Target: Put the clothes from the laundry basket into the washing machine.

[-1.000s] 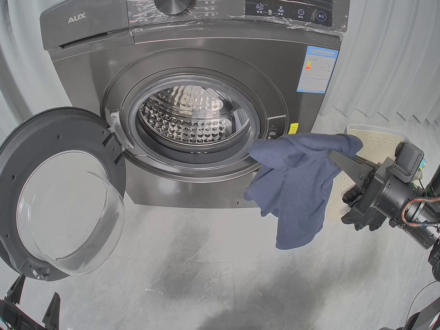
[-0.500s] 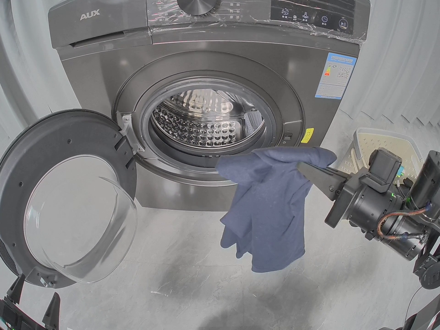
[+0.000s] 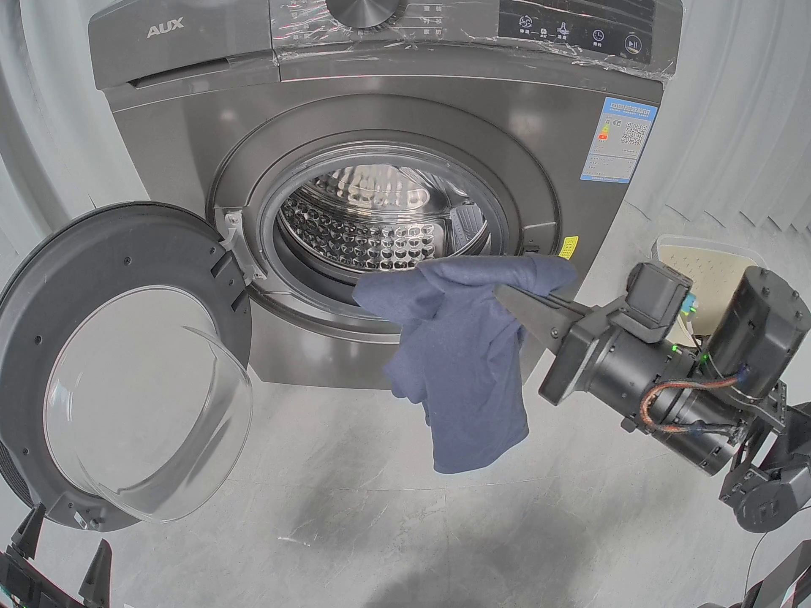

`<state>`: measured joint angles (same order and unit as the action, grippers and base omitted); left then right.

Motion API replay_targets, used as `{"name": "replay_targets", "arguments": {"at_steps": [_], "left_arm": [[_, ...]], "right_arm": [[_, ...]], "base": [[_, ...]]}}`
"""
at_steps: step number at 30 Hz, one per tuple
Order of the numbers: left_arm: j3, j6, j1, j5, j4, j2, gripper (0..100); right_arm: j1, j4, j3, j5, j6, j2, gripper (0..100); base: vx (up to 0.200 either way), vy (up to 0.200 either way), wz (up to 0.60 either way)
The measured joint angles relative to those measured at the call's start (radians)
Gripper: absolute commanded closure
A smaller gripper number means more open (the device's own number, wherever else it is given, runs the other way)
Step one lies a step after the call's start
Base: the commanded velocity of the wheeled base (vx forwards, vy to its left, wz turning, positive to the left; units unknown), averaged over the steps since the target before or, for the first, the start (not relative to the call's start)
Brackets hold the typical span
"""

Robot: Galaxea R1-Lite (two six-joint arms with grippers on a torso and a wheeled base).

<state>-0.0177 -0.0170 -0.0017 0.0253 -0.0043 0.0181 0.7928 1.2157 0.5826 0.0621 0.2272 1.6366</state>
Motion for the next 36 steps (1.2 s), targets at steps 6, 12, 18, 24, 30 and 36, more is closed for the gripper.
{"name": "replay_targets", "arguments": {"at_steps": [6, 12, 18, 24, 30, 36], "left_arm": [[0.000, 0.003, 0.000, 0.006, -0.026, 0.000, 0], [-0.049, -0.034, 0.006, 0.100, -0.104, 0.022, 0], [-0.114, -0.061, 0.012, 0.296, -0.130, 0.177, 0], [-0.193, -0.047, -0.013, 0.426, -0.189, 0.396, 0], [-0.230, -0.017, -0.131, 0.454, -0.405, 0.674, 0], [-0.213, 0.023, -0.301, 0.400, -0.718, 0.957, 0]], "right_arm": [[0.021, 0.017, 0.065, 0.017, -0.004, 0.063, 100], [0.027, 0.057, 0.106, 0.027, -0.021, 0.115, 100], [0.030, 0.071, 0.143, 0.033, -0.029, 0.153, 100], [0.025, 0.078, 0.166, 0.036, -0.031, 0.172, 100], [0.020, 0.081, 0.181, 0.039, -0.033, 0.178, 100], [0.018, 0.087, 0.199, 0.041, -0.033, 0.180, 100]], "base": [[0.000, 0.000, 0.00], [0.000, 0.000, 0.00], [0.000, 0.000, 0.00], [0.000, 0.000, 0.00], [0.000, 0.000, 0.00], [0.000, 0.000, 0.00]]}}
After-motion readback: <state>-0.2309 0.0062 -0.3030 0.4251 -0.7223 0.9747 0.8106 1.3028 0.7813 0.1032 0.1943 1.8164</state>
